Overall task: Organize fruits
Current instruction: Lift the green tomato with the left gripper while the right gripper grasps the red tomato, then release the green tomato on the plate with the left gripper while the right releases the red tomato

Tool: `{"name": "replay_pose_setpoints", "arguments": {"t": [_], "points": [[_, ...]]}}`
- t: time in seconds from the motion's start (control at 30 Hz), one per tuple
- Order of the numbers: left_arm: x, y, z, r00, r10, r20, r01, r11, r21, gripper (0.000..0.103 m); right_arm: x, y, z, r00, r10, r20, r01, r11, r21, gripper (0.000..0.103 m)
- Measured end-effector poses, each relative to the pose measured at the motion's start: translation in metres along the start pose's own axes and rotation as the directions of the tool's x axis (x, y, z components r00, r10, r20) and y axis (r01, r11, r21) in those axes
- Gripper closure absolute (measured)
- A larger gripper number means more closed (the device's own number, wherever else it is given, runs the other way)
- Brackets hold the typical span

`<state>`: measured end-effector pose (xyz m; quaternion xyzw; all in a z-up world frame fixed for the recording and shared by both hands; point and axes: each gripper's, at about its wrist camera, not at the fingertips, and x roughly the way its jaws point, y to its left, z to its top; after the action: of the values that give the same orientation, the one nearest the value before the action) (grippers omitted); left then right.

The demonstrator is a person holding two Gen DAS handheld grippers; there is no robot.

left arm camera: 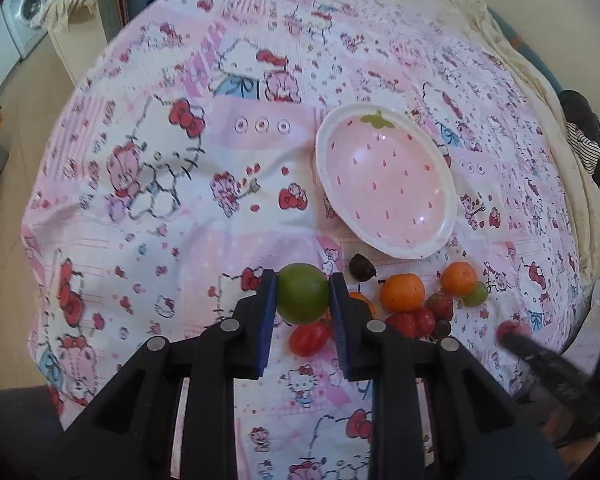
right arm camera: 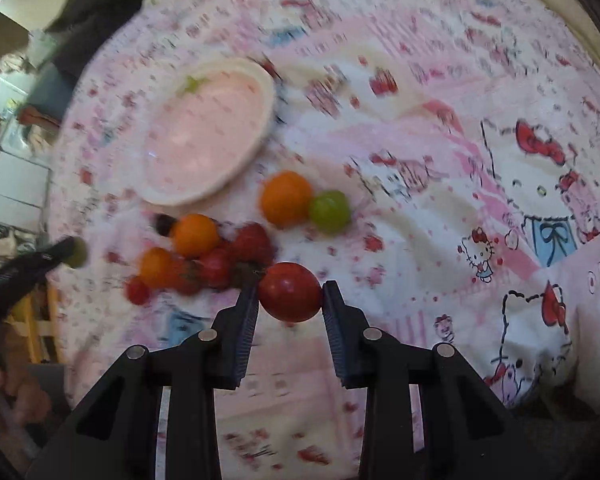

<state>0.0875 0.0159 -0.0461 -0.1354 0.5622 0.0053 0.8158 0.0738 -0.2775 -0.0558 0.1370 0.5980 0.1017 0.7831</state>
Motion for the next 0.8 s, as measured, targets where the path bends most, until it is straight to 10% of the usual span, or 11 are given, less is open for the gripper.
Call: {"name": "replay_pose_setpoints", "arguments": {"t": [0.33, 0.8], "points": [[-0.018, -0.003, 0.01, 0.997, -0.014, 0.075, 0.013, 1.0, 0.01, 0.081, -0.026, 0.039, 0.036, 0.979, 0.148, 0.14, -0.137, 0.987, -0.087, 0.069], [0.016, -0.049, 0.08, 0.995, -0.037, 0.094, 0.023, 0.99, 0.139, 0.081, 0.033, 0.028, 0.124, 0.965, 0.239, 0.111, -0.231, 0.97, -0.075, 0.069]]}}
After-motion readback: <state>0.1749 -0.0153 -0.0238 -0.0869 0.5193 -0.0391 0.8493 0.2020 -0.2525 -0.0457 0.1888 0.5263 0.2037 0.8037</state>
